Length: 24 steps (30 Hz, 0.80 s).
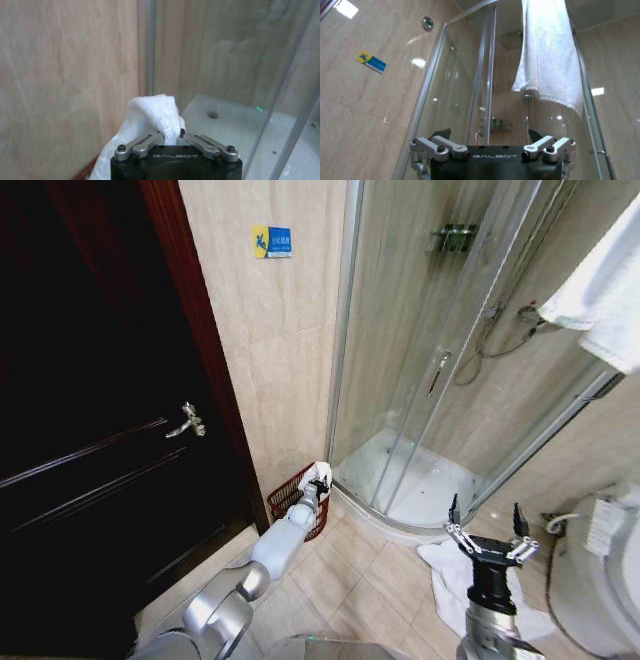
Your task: Discard the used towel into the hamper.
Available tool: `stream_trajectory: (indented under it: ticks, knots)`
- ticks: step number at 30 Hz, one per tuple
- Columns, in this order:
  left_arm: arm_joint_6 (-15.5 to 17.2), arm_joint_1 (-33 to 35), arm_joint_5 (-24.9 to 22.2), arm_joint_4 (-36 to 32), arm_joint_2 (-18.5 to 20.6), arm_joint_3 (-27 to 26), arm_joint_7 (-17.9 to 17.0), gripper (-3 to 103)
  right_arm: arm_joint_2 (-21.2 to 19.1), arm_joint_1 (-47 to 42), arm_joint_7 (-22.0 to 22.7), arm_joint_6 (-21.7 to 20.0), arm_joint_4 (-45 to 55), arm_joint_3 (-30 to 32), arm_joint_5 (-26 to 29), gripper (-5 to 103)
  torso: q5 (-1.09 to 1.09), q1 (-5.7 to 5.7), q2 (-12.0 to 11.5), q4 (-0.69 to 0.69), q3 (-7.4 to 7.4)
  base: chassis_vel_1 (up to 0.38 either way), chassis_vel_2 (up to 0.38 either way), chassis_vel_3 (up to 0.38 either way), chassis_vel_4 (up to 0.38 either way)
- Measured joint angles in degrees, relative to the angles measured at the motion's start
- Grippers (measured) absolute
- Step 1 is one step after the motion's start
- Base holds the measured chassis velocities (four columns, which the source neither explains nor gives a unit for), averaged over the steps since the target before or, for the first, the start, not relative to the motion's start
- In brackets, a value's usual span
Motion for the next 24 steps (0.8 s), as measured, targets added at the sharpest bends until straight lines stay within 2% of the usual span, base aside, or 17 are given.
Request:
stream_trajectory:
  ticks: [8,12,17,20,24]
  knots:
    - [5.53,-1.97,-4.9,2.2,0.27,2.55,-2.76,4,0.0,-0.93,0.03,1.3,-0.91,0.45,1.21,100,0.0,0.0,0.0,0.01,0.0,0.0,0.0,0.0,0.0]
    - [7.18,-3.14,-5.98,3.01,0.27,3.39,-3.97,4,0.0,-0.87,0.21,1.32,-1.43,0.72,1.63,100,0.0,0.0,0.0,0.0,0.0,0.0,0.0,0.0,0.0]
    - [5.75,-3.61,-4.9,4.29,0.08,3.59,-3.68,4,0.0,-0.89,0.27,1.33,-1.72,0.82,1.98,100,0.0,0.0,0.0,0.01,0.0,0.0,0.0,0.0,0.0]
    - [2.47,-3.94,-3.52,6.31,-0.46,2.82,-2.33,4,0.0,-0.69,0.26,1.41,-1.86,0.65,2.07,100,-0.01,0.0,0.0,0.0,0.0,0.0,0.0,0.0,0.0]
    - [2.41,-3.8,-2.97,6.39,-0.34,2.41,-1.41,4,0.0,-0.4,0.16,1.42,-1.86,0.4,2.04,100,0.0,0.0,0.0,0.0,0.0,0.0,0.0,0.0,0.0]
